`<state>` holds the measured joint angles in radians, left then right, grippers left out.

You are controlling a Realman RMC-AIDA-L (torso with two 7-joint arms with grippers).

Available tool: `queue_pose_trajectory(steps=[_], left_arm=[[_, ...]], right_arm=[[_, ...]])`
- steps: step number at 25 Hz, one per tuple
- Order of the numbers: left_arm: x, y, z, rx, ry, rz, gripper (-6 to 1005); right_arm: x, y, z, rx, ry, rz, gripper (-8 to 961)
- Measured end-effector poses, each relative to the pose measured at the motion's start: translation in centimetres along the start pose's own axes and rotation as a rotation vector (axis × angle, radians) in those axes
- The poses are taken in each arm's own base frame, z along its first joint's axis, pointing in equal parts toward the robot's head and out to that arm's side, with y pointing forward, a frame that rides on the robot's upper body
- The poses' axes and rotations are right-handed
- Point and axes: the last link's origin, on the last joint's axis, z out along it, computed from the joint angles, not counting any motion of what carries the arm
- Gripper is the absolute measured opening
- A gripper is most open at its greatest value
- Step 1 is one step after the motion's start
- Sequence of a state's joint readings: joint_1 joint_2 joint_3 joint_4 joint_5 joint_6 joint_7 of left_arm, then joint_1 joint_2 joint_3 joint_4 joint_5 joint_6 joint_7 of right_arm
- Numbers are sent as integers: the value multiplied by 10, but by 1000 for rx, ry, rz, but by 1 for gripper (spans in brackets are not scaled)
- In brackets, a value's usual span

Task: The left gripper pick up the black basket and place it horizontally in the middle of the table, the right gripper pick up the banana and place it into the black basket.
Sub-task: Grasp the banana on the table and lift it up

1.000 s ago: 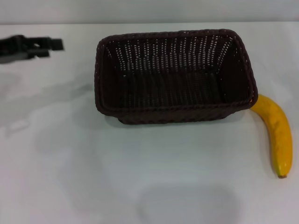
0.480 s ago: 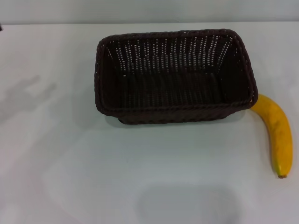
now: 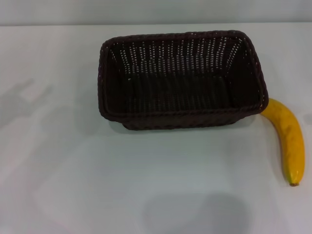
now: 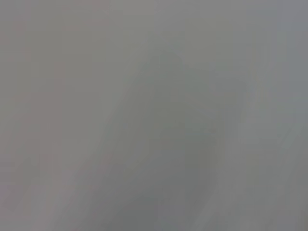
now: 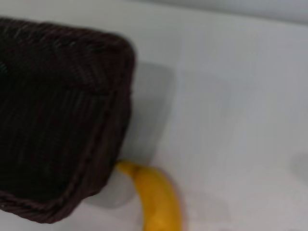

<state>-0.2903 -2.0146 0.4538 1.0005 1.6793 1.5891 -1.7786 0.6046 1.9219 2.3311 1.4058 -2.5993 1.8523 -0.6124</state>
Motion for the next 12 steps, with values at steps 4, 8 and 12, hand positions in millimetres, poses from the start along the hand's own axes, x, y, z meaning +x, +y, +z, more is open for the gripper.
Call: queue_pose_trajectory(steps=[4,8,12], left_arm=[[-1,-2,-2,8,7,-1,664],[-3,-2,-2,7,7,10,664],[-5,-4,-3,7,14,6,664]], right_arm=[[-11,28,29,-22,78,-41,838],[-17,45,47,-30,111,-60,838],[-20,56,62,-20,149,-67,838]])
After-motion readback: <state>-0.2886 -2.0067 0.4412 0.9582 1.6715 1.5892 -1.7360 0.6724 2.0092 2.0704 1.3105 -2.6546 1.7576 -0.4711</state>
